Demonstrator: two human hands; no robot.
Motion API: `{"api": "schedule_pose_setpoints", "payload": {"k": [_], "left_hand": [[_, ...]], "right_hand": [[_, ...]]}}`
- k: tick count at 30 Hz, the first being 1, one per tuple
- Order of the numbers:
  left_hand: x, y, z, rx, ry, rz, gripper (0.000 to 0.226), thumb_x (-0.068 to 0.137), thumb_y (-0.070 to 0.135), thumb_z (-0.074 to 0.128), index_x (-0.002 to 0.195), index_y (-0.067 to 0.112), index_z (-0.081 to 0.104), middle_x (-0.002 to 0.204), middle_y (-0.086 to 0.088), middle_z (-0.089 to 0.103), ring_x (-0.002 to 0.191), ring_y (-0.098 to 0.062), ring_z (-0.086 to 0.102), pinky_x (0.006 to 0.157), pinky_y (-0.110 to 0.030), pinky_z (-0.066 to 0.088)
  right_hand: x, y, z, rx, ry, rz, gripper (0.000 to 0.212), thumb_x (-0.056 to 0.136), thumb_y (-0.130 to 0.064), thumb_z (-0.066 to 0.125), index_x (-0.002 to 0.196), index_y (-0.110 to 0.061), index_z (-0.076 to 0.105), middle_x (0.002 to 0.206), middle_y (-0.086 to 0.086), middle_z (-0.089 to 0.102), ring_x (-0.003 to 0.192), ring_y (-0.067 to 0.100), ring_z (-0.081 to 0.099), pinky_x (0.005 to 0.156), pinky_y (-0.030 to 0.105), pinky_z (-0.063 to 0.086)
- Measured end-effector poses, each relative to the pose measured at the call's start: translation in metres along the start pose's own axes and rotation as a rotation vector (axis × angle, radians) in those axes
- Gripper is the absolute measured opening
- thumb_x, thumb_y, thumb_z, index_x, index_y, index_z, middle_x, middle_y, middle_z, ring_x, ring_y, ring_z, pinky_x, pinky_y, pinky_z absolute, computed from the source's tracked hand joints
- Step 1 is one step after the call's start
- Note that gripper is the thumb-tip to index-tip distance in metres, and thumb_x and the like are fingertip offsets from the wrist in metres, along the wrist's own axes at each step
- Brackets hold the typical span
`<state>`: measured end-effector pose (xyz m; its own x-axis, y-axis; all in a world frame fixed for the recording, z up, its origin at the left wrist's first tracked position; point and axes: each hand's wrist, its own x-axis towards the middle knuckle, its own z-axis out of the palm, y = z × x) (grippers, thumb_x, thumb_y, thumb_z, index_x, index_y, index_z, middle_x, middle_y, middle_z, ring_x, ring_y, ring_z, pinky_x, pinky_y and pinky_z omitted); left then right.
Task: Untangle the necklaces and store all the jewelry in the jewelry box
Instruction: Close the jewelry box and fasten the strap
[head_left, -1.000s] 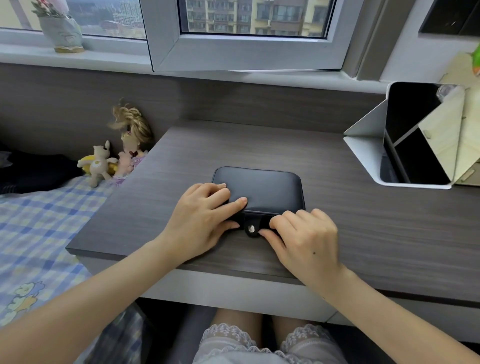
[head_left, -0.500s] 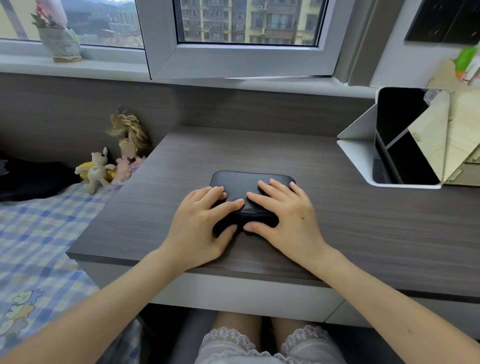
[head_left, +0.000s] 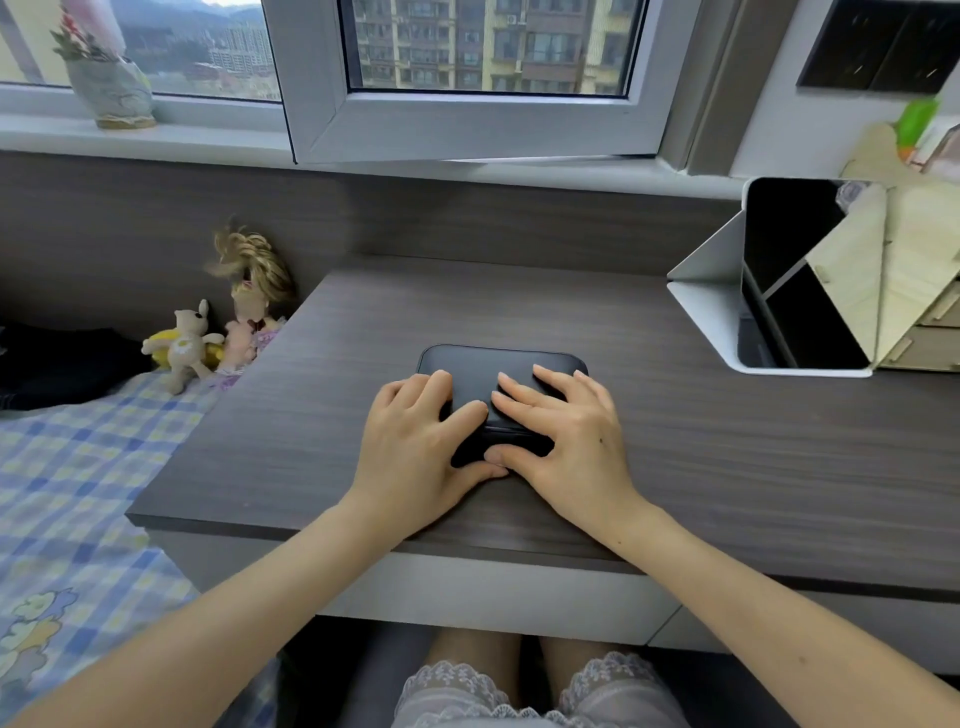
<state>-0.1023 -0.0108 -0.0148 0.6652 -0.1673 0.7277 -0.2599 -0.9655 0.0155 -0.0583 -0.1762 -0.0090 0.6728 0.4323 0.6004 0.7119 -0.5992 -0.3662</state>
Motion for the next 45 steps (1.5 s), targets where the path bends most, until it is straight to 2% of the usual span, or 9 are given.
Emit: {"api": "schedule_pose_setpoints", "payload": {"k": [7, 11, 16, 20, 24, 27, 30, 36, 45], "left_hand": [[-0.001, 0.002, -0.001, -0.003, 0.017, 0.020, 0.047, 0.075, 0.058, 0.061, 0.083, 0.013, 0.065, 0.077, -0.006, 0.049, 0.070, -0.025, 0.047, 0.065, -0.032, 0.033], [-0.004, -0.003, -0.007, -0.141, -0.140, -0.064, 0.060, 0.062, 0.065, 0.062, 0.103, 0.022, 0.057, 0.096, -0.003, 0.048, 0.088, -0.021, 0.048, 0.077, -0.035, 0.043], [0.001, -0.015, -0.028, -0.750, -0.224, -0.692, 0.059, 0.077, 0.056, 0.066, 0.126, 0.034, 0.043, 0.131, 0.004, 0.041, 0.119, -0.011, 0.042, 0.100, -0.030, 0.038], [0.017, -0.026, -0.034, -0.837, -0.343, -1.070, 0.066, 0.088, 0.054, 0.054, 0.142, 0.022, 0.033, 0.140, -0.009, 0.043, 0.104, -0.020, 0.053, 0.099, -0.039, 0.045], [0.021, -0.025, -0.036, -0.870, -0.391, -1.072, 0.068, 0.088, 0.047, 0.058, 0.144, 0.015, 0.034, 0.140, -0.009, 0.044, 0.107, -0.019, 0.050, 0.082, -0.028, 0.047], [0.025, -0.027, -0.035, -0.950, -0.433, -1.130, 0.060, 0.090, 0.047, 0.055, 0.133, 0.007, 0.048, 0.127, -0.008, 0.054, 0.110, -0.020, 0.054, 0.073, -0.025, 0.051], [0.027, -0.028, -0.033, -0.984, -0.450, -1.181, 0.049, 0.092, 0.047, 0.053, 0.121, 0.007, 0.059, 0.116, -0.011, 0.064, 0.106, -0.023, 0.060, 0.072, -0.026, 0.051], [0.041, -0.017, -0.023, -1.068, -0.368, -1.236, 0.026, 0.095, 0.034, 0.051, 0.096, 0.013, 0.067, 0.097, -0.006, 0.069, 0.088, -0.021, 0.063, 0.080, -0.032, 0.050], [0.131, -0.002, 0.054, -1.175, -0.343, -1.187, 0.022, 0.094, 0.030, 0.050, 0.098, 0.013, 0.064, 0.095, -0.005, 0.066, 0.083, -0.020, 0.061, 0.087, -0.036, 0.049]], "right_hand": [[-0.002, 0.001, -0.001, -0.055, -0.026, -0.049, 0.053, 0.073, -0.054, 0.056, 0.113, -0.022, 0.069, 0.122, -0.005, 0.064, 0.120, 0.028, 0.055, 0.104, 0.043, 0.028], [-0.003, 0.006, -0.003, -0.203, -0.050, -0.168, 0.051, 0.078, -0.053, 0.052, 0.114, -0.020, 0.069, 0.122, -0.002, 0.065, 0.115, 0.030, 0.059, 0.099, 0.052, 0.040], [-0.004, 0.008, -0.004, -0.323, -0.078, -0.223, 0.055, 0.079, -0.056, 0.049, 0.116, -0.019, 0.067, 0.124, 0.003, 0.064, 0.114, 0.032, 0.060, 0.094, 0.058, 0.045], [-0.008, 0.005, -0.011, -0.326, -0.089, -0.120, 0.077, 0.071, -0.071, 0.046, 0.131, -0.023, 0.055, 0.139, 0.008, 0.052, 0.126, 0.036, 0.048, 0.102, 0.061, 0.035], [-0.014, 0.015, -0.022, -0.317, -0.136, 0.043, 0.099, 0.061, -0.078, 0.052, 0.144, -0.028, 0.033, 0.150, 0.015, 0.034, 0.134, 0.039, 0.037, 0.107, 0.056, 0.027], [-0.016, 0.027, -0.033, -0.198, -0.280, 0.177, 0.104, 0.069, -0.065, 0.067, 0.149, -0.036, 0.007, 0.157, 0.009, 0.016, 0.143, 0.028, 0.022, 0.116, 0.039, 0.018], [-0.016, 0.033, -0.036, 0.022, -0.325, 0.226, 0.096, 0.074, -0.050, 0.073, 0.149, -0.037, 0.014, 0.153, 0.003, 0.031, 0.136, 0.022, 0.036, 0.110, 0.030, 0.030], [-0.005, 0.043, -0.041, 0.130, -0.308, 0.257, 0.092, 0.074, -0.036, 0.078, 0.147, -0.033, 0.023, 0.148, 0.003, 0.040, 0.136, 0.021, 0.036, 0.108, 0.027, 0.030], [0.059, 0.127, -0.067, 0.101, -0.278, 0.353, 0.089, 0.075, -0.025, 0.079, 0.147, -0.031, 0.027, 0.147, -0.001, 0.040, 0.136, 0.016, 0.035, 0.093, 0.013, 0.025]]}}
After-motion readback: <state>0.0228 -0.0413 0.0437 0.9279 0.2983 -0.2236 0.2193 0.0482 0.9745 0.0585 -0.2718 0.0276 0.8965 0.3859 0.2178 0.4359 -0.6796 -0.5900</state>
